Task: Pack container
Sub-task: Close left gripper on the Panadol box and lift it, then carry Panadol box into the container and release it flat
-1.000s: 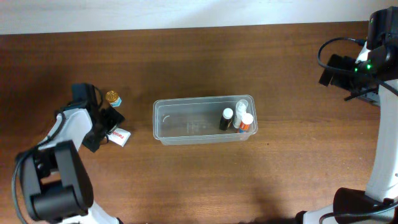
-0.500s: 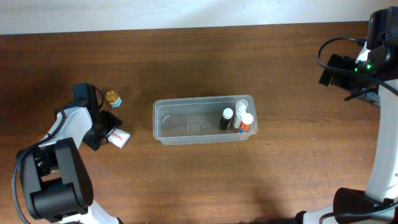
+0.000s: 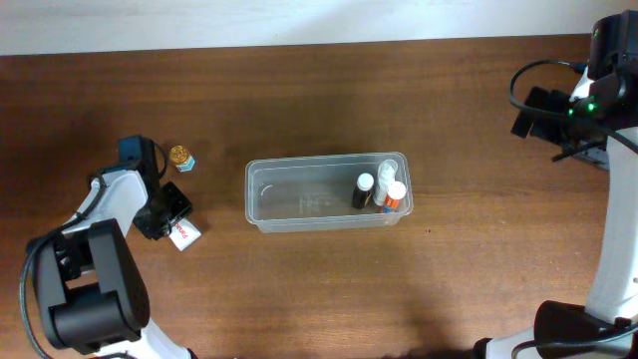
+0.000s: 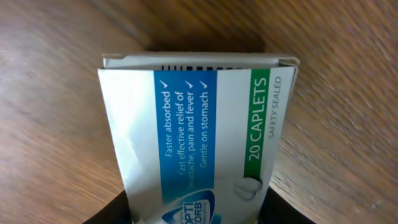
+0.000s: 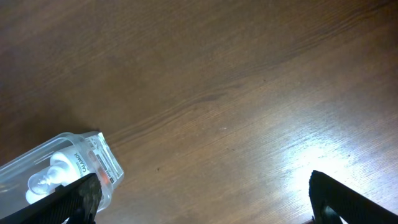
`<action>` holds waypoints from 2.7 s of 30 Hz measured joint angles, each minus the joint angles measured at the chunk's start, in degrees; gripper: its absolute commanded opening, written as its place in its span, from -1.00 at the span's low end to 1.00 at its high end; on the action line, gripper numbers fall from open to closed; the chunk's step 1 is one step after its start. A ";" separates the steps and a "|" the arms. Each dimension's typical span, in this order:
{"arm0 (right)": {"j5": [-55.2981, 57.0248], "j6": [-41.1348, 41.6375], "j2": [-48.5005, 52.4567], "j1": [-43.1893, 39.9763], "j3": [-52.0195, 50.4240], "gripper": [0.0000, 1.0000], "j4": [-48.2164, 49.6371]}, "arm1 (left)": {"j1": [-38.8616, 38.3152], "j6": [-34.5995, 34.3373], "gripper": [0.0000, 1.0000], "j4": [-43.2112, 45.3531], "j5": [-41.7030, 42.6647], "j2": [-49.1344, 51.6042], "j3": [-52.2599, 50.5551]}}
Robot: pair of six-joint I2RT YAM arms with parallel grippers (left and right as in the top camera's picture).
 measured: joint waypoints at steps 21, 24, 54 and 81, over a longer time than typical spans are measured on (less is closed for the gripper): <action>0.00 -0.07 0.00 0.00 0.00 0.96 0.02 | -2.34 20.59 -0.06 -26.82 12.07 1.81 31.17; 0.00 0.00 0.00 0.00 0.00 0.96 0.00 | -6.10 25.16 -0.06 -26.97 14.58 1.81 33.53; 0.00 -0.02 0.00 0.00 0.00 0.97 0.00 | -43.69 68.00 -0.03 -21.55 5.90 2.51 35.87; 0.00 -0.02 0.00 0.00 0.00 0.98 0.00 | -43.67 70.93 0.30 -22.18 1.75 15.21 35.87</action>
